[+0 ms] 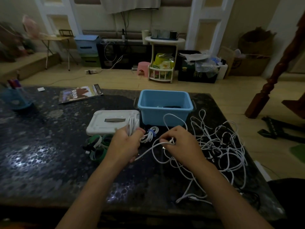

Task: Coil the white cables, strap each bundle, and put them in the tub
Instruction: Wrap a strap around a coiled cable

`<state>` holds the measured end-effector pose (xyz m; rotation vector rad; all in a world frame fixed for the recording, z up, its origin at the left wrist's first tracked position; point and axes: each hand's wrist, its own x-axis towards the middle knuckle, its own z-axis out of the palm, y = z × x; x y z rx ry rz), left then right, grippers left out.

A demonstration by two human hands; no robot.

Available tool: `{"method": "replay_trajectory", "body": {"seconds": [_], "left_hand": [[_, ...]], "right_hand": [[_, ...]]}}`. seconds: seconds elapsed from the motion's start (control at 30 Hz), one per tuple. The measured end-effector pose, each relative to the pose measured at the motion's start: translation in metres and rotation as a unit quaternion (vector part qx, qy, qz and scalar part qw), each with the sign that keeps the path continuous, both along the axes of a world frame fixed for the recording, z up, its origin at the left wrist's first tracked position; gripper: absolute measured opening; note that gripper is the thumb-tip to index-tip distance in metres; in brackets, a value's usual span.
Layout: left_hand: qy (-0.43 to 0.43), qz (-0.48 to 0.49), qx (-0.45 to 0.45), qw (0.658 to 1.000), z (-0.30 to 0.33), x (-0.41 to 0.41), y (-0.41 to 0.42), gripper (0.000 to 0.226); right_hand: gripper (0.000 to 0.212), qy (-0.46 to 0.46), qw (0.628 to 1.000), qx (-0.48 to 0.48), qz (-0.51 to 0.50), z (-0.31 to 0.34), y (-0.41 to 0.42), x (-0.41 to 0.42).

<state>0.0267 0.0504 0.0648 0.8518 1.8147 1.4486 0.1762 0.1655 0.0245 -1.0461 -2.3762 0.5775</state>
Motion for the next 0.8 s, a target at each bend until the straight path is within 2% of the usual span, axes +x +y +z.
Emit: {"method": "replay_trajectory", "body": {"seconds": [0.07, 0.13, 0.23, 0.4, 0.5, 0.63, 0.8], "left_hand": [[-0.011, -0.011, -0.004, 1.000, -0.001, 0.001, -0.001, 0.034], [0.004, -0.020, -0.023, 1.000, -0.002, 0.000, -0.001, 0.040], [0.005, -0.042, -0.050, 0.998, -0.001, 0.004, -0.001, 0.049], [0.078, -0.073, -0.104, 0.989, -0.002, 0.012, 0.001, 0.062], [0.108, -0.099, -0.099, 0.984, -0.006, 0.011, 0.002, 0.062], [0.131, -0.086, -0.068, 0.985, -0.011, 0.009, 0.002, 0.047], [0.124, -0.057, -0.033, 0.990, -0.017, 0.003, 0.003, 0.043]], "right_hand": [[0.010, -0.026, 0.998, 0.038, 0.042, 0.001, -0.003, -0.002], [0.008, -0.046, 0.996, 0.030, 0.067, 0.004, -0.009, -0.005], [0.009, -0.028, 0.999, -0.010, 0.026, 0.005, -0.013, -0.007], [0.021, -0.021, 0.999, -0.017, -0.036, 0.006, -0.010, -0.005], [0.019, -0.020, 0.998, -0.029, -0.058, 0.008, -0.007, -0.001], [0.018, -0.037, 0.998, -0.016, -0.055, 0.008, -0.002, 0.002], [0.010, -0.087, 0.992, -0.051, 0.078, 0.015, -0.001, 0.004]]}}
